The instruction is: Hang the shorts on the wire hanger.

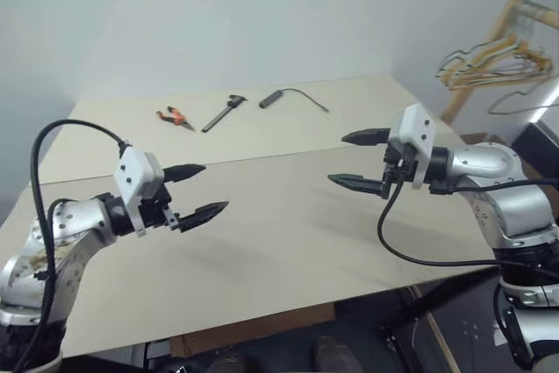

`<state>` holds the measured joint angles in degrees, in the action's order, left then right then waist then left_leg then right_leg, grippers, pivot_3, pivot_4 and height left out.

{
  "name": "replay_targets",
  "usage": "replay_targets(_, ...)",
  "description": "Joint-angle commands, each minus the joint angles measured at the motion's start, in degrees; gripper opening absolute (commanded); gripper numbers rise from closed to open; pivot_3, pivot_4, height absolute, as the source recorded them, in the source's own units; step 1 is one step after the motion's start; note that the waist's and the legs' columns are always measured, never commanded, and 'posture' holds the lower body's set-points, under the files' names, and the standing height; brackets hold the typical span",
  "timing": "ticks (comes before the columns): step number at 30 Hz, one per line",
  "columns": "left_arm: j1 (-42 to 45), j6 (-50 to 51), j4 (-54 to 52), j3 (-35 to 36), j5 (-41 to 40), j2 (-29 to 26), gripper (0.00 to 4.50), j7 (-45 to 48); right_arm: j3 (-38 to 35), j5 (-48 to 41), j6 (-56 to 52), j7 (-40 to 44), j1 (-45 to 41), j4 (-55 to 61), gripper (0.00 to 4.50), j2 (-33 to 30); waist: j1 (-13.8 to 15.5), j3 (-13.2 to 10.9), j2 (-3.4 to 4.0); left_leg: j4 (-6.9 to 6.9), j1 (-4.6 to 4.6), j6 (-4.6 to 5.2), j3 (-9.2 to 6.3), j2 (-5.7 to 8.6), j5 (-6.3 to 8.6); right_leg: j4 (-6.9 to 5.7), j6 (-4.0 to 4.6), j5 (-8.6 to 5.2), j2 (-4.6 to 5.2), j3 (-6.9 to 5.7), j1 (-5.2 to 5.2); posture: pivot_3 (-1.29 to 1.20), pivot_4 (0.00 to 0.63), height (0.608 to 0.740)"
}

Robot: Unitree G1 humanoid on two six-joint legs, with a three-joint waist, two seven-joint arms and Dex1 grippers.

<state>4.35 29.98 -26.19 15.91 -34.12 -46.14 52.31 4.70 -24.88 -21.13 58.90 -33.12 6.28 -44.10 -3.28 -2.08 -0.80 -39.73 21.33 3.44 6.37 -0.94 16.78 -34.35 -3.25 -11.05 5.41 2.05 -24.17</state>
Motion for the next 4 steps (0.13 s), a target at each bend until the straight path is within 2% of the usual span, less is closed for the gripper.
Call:
replay_targets(1,-0.11,-0.4,-3.8,2.35,-1.96,-0.78,4.5,0.0,-0.25,1.13,1.79,1.77,-0.52,-0.33,4.49,0.23,1.78,0.0,0.0,-0.03,0.07,-0.21,0.01,0.01,-0.12,-0.06,0.01,0.01,0.02,-0.01,-0.09,0.07,0.0,0.74)
replay_targets(4,-0.36,0.87,-5.29,2.65,-3.25,-0.13,4.5,-1.42,-0.29,1.63,2.06,2.7,0.81,0.4,4.49,0.18,3.12,0.0,0.0,-0.01,0.12,-0.47,0.04,0.01,-0.27,-0.08,0.2,-0.08,0.02,-0.13,-0.11,0.08,0.0,0.74)
